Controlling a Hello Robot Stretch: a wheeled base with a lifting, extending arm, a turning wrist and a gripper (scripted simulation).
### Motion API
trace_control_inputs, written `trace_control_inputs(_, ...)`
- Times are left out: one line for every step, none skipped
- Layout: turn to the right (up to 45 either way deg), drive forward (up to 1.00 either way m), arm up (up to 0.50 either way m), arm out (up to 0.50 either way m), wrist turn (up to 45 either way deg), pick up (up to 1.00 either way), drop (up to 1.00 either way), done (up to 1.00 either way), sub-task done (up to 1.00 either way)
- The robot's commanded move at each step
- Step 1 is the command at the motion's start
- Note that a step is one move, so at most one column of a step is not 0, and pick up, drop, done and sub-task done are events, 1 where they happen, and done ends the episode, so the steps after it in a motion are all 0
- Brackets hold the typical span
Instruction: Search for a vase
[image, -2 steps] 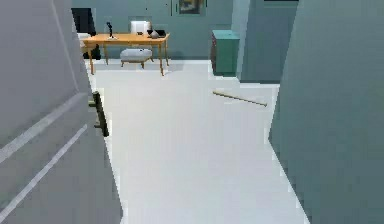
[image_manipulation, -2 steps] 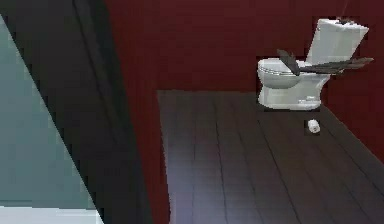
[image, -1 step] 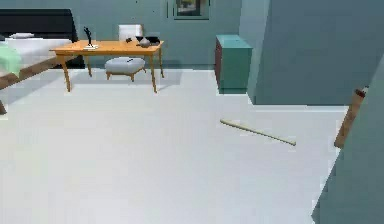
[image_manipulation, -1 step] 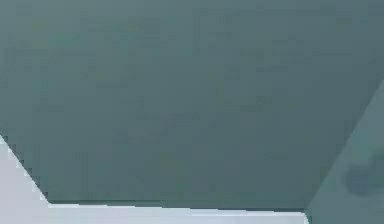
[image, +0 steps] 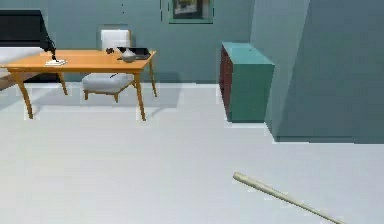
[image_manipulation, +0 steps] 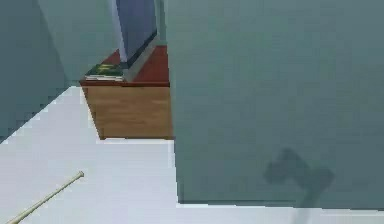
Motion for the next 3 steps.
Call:
trace_control_inputs(0.0,1.0,0.0,0.0,0.0,0.0,0.0,0.0,0.0)
trace_control_inputs(0.0,1.0,0.0,0.0,0.0,0.0,0.0,0.0,0.0)
trace_control_inputs(0.0,0.1,0.0,0.0,0.0,0.0,0.0,0.0,0.0)
